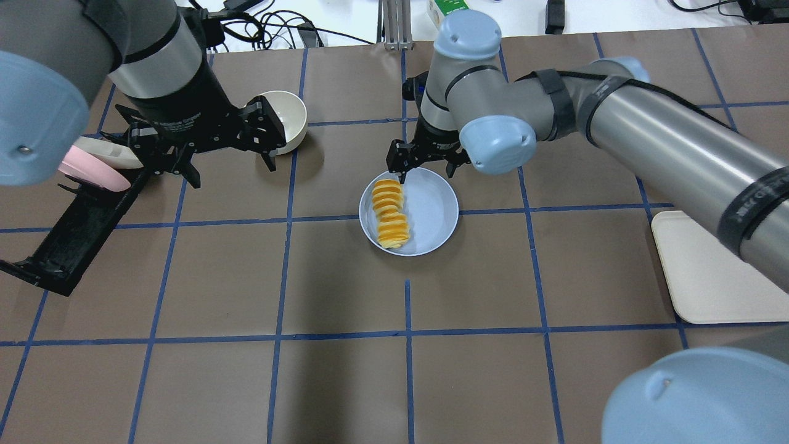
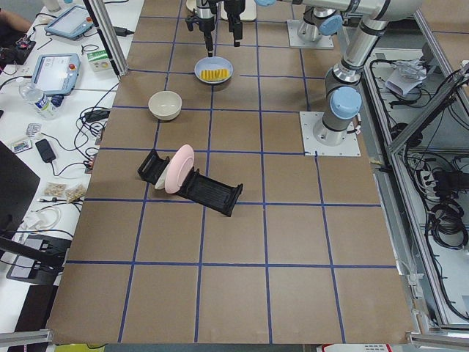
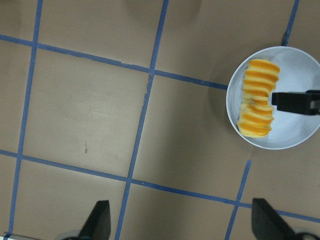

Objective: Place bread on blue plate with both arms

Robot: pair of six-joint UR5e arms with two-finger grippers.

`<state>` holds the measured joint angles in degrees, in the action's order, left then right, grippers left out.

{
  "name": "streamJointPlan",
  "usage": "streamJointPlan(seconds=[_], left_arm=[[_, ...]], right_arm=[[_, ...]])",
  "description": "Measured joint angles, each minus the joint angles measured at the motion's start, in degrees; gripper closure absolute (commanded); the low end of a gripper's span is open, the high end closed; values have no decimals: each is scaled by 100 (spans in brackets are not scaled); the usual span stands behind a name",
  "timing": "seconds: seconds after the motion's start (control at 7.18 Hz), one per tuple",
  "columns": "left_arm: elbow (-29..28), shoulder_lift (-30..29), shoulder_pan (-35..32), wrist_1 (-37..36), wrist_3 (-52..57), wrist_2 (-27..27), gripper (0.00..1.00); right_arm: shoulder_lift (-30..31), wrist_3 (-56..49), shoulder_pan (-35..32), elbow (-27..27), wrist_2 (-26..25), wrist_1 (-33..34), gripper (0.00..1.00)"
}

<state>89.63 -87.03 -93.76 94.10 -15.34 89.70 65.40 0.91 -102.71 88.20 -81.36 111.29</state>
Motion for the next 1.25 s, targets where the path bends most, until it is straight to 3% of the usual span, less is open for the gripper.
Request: streamJointPlan(seconds=[0.28, 0.56, 1.25], left_arm=[[-44, -18, 439, -110, 646, -108, 0], [6, -2, 515, -242, 989, -50, 0], [-88, -16, 574, -248, 1408, -66, 0]], right_arm=[[699, -641, 554, -409, -455, -1409, 0], [1512, -885, 958, -450, -588, -2183, 0], [1842, -771, 1136, -442, -540, -2405, 0]])
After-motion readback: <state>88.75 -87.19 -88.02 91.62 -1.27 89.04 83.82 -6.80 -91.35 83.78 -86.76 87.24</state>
